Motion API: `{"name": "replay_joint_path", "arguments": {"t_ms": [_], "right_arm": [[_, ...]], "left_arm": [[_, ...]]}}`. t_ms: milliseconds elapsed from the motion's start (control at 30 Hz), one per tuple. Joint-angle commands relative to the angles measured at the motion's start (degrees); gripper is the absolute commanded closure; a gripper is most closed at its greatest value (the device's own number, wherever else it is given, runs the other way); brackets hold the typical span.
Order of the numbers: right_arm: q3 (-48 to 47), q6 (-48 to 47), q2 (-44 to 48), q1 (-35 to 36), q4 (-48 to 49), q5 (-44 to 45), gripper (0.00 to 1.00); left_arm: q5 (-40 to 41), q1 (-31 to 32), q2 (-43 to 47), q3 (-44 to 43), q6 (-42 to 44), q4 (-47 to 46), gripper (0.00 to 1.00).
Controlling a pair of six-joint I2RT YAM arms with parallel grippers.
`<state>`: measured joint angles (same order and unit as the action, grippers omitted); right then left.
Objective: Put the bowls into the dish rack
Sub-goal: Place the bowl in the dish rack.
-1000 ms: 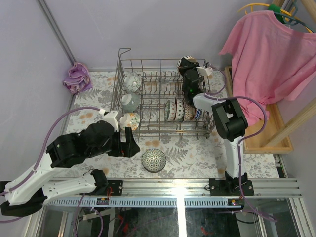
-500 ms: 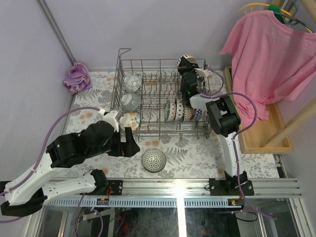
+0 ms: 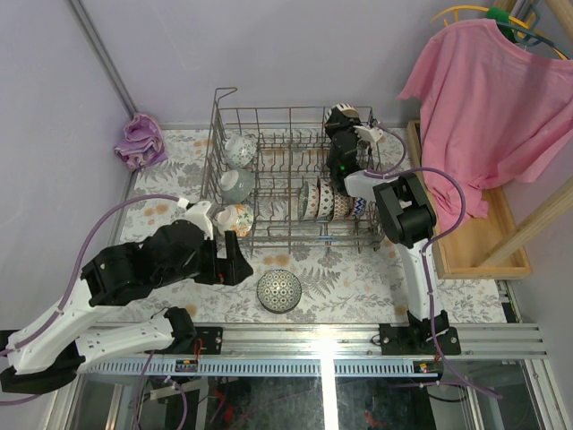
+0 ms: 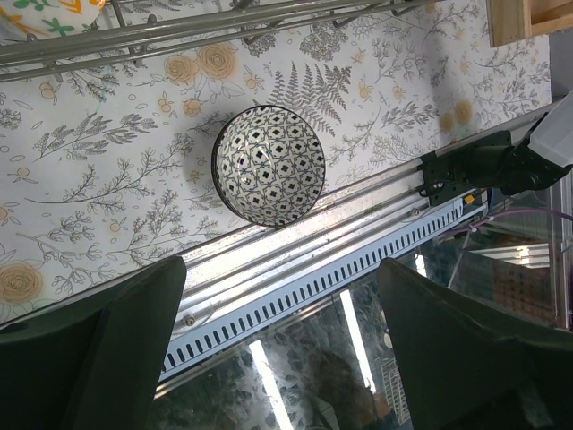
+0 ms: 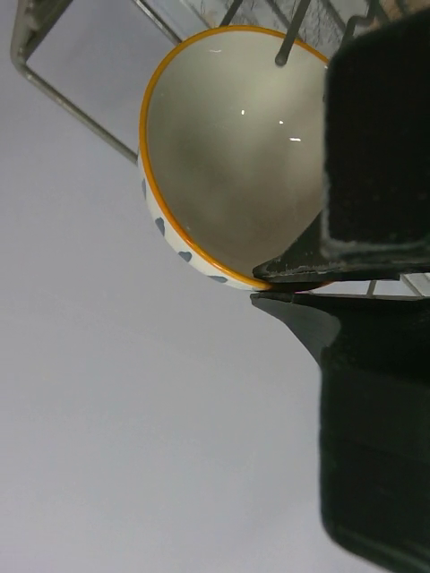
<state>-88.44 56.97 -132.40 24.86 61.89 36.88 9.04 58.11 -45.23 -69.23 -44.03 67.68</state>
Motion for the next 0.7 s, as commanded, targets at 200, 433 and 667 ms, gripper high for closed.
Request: {"name": "replay_joint_path", "arguments": {"t_ms": [200, 433, 667], "right_arm": [[-1.65, 3.81, 0.36, 1.61, -10.53, -0.07, 0.85], [-3.04, 5.02, 0.04, 1.61, -12.87, -1.27, 0.75], [-2.71, 4.38, 1.67, 1.53, -12.69, -2.53, 0.59]], "left_arm": [[0.74, 0.17, 1.33, 0.06, -0.50, -0.45, 0.13], [0.87, 0.25, 1.29, -0.34, -0.54, -0.20, 0.13], [0.96, 0.20, 1.04, -0.79, -0.60, 0.07, 0.13]]}}
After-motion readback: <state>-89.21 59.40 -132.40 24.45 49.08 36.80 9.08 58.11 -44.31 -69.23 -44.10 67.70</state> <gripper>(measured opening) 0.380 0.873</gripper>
